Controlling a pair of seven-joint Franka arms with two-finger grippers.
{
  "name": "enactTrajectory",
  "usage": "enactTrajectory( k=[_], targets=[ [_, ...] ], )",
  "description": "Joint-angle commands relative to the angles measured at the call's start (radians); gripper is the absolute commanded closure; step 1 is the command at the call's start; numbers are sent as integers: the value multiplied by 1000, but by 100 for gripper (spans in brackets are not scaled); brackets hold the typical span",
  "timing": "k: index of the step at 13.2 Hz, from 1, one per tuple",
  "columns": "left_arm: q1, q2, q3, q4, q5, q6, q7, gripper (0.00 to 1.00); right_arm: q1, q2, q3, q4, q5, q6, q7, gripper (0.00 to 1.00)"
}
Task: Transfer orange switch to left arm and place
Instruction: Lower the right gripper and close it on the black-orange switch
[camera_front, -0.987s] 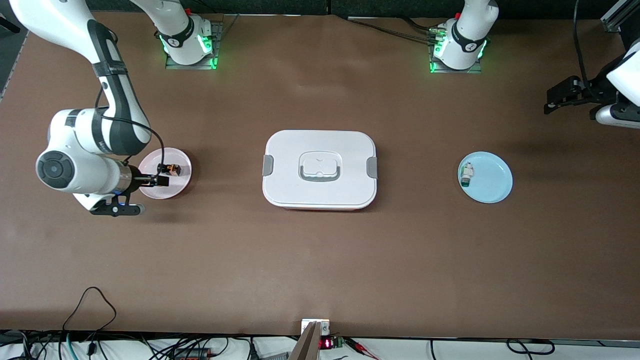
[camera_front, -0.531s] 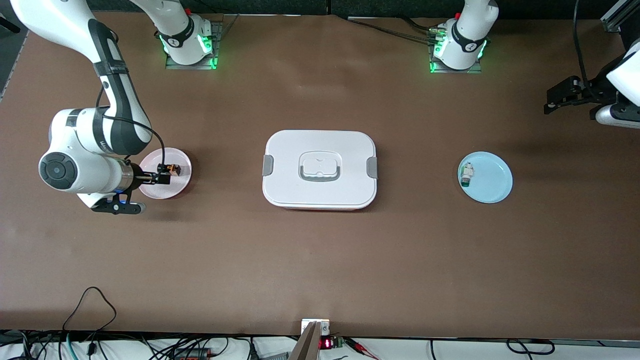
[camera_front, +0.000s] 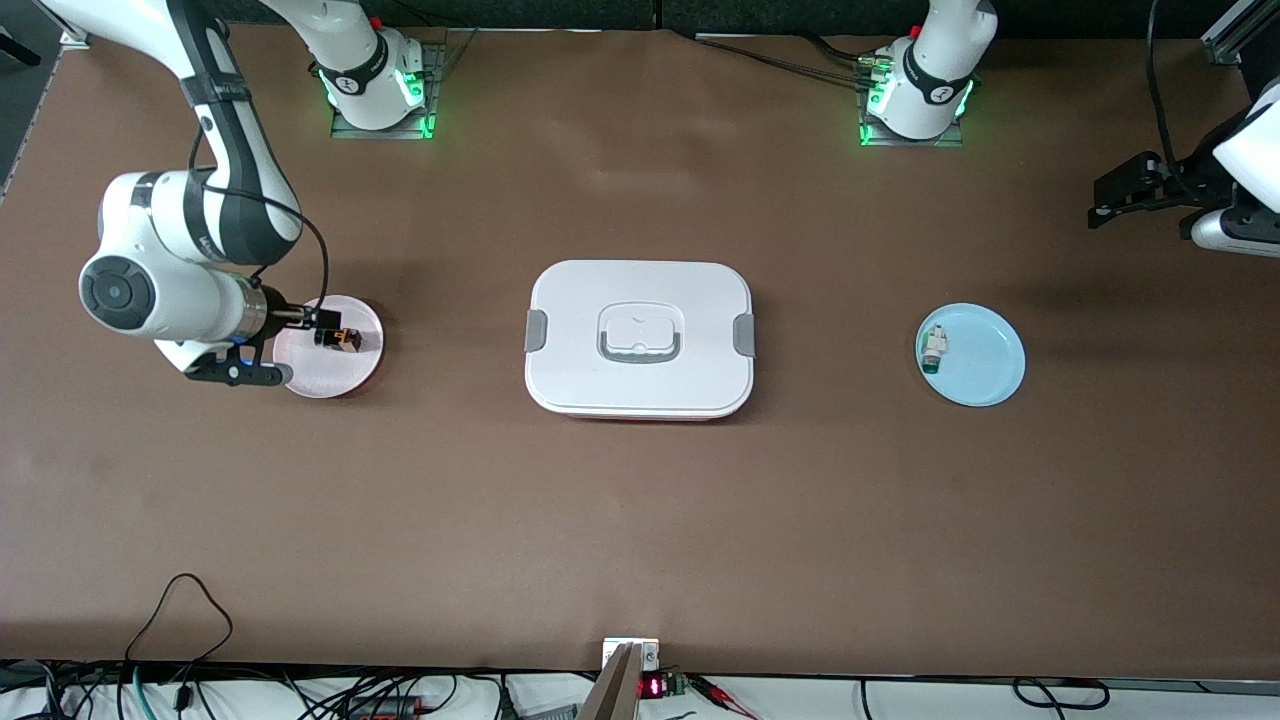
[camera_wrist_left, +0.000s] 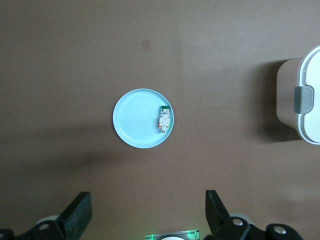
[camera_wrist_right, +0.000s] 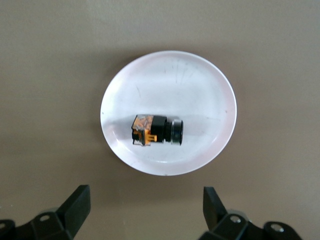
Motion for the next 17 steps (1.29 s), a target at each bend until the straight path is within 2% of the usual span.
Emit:
enactTrajectory(
  k=[1, 4, 10, 13, 15, 17],
  targets=[
    [-1, 3, -3, 23, 20, -22, 5, 0, 5, -37, -4, -101, -8, 94, 19, 0],
    [-1, 3, -3, 23, 20, -22, 5, 0, 2, -31, -6, -187, -21, 243, 18, 0],
    [-1, 3, -2, 23, 20, -22, 5, 0, -5, 30, -7, -185, -24, 312, 21, 0],
    [-1, 3, -2, 23, 20, -22, 5, 0, -2, 58, -7, -179, -26, 363, 93, 0],
    [-1, 3, -2, 23, 20, -22, 5, 0, -3, 69, -7, -179, -111, 379, 97, 0],
    [-1, 3, -3, 23, 20, -22, 5, 0, -8, 84, -7, -181, -126, 415, 137, 0]
  ],
)
